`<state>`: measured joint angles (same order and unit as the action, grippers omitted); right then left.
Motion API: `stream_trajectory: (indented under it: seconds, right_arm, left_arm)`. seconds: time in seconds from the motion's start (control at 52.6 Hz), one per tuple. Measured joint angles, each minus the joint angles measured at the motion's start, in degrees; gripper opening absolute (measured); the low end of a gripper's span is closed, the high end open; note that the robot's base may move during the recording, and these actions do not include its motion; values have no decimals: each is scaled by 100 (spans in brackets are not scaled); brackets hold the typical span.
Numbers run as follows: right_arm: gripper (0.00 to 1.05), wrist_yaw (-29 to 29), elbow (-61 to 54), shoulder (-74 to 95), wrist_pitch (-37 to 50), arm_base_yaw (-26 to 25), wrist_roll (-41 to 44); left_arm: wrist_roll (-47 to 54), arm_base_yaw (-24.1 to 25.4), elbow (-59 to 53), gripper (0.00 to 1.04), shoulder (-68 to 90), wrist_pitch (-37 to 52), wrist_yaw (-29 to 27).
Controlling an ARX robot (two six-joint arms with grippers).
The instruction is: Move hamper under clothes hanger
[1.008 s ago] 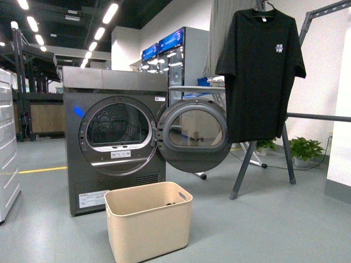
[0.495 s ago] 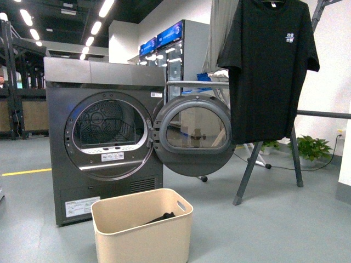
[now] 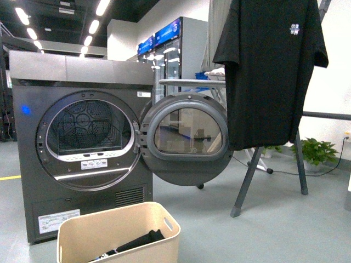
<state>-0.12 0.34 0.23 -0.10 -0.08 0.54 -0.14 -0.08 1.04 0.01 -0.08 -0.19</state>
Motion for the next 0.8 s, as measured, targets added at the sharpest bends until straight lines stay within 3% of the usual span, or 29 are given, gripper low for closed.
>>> stream_trajectory:
  seconds: [0.799]
  right_arm:
    - [97, 4, 0, 0, -9, 4, 0]
  left_arm:
    - [0, 2, 0, 98, 7, 0, 4]
